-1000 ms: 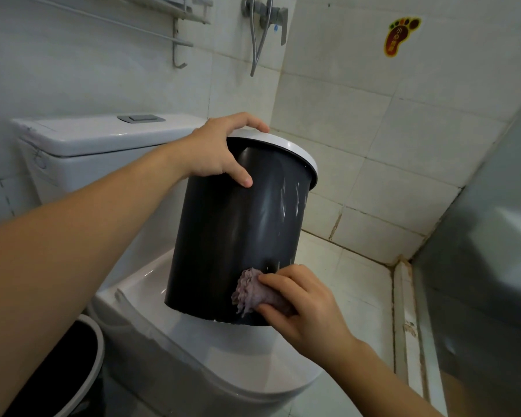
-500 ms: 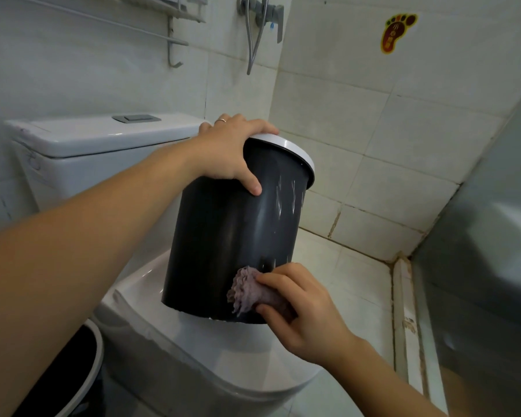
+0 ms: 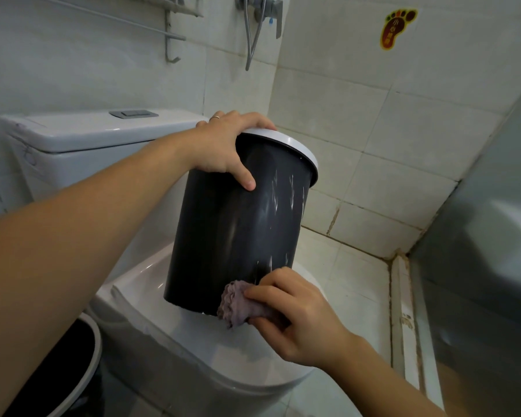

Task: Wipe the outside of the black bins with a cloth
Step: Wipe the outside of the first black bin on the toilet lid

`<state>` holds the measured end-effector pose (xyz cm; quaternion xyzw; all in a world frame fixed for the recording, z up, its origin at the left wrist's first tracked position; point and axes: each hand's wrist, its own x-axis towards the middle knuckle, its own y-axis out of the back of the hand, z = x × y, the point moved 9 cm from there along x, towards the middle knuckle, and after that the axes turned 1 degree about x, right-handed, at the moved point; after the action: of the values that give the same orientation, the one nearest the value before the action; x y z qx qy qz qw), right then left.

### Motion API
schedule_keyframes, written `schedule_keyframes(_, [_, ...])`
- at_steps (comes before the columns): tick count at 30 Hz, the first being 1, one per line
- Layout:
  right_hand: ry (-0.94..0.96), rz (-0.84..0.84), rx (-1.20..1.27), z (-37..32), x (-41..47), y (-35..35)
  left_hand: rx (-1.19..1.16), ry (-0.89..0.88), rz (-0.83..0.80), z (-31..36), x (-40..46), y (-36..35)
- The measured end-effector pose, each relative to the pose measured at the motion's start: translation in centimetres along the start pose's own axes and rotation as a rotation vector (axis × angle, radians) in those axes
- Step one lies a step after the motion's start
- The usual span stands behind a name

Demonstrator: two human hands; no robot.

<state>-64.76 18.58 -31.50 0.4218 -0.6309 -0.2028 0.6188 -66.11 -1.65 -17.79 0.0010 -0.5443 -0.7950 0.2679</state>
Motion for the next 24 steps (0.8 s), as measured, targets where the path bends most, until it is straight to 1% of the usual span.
schedule_keyframes(2, [0.020, -0.028, -0.032, -0.3, 0.0, -0.4, -0.007, -0.008, -0.012, 0.2, 0.0, -0.1])
schedule_keyframes(4, [0.023, -0.012, -0.072, 0.0, 0.3, 0.0, -0.005, -0.017, -0.016, 0.3, 0.0, -0.2])
schedule_keyframes(9, [-0.116, 0.198, -0.156, 2.2, 2.0, 3.0, 0.005, -0.032, 0.003, 0.2, -0.1, -0.1])
schedule_keyframes(10, [-0.134, 0.216, -0.163, 2.4, 2.1, 3.2, 0.010, -0.033, 0.009, 0.1, -0.1, 0.0])
schedule_keyframes(12, [-0.103, 0.184, -0.150, 2.0, 1.8, 2.8, 0.015, -0.030, 0.017, -0.1, -0.2, 0.1])
schedule_keyframes(16, [0.040, -0.009, -0.140, 0.1, 0.1, 0.3, -0.002, -0.024, 0.016, -0.6, -0.3, 0.2])
schedule_keyframes(18, [0.074, -0.041, -0.163, -0.3, 0.1, 0.1, -0.005, -0.025, 0.015, -0.6, -0.4, 0.2])
schedule_keyframes(20, [0.062, -0.005, -0.190, 0.1, 1.1, 0.8, -0.002, -0.028, 0.015, -0.5, -0.3, 0.2])
schedule_keyframes(24, [-0.087, 0.197, -0.214, 2.0, 3.8, 3.7, 0.028, -0.042, 0.024, -0.2, -0.3, 0.1])
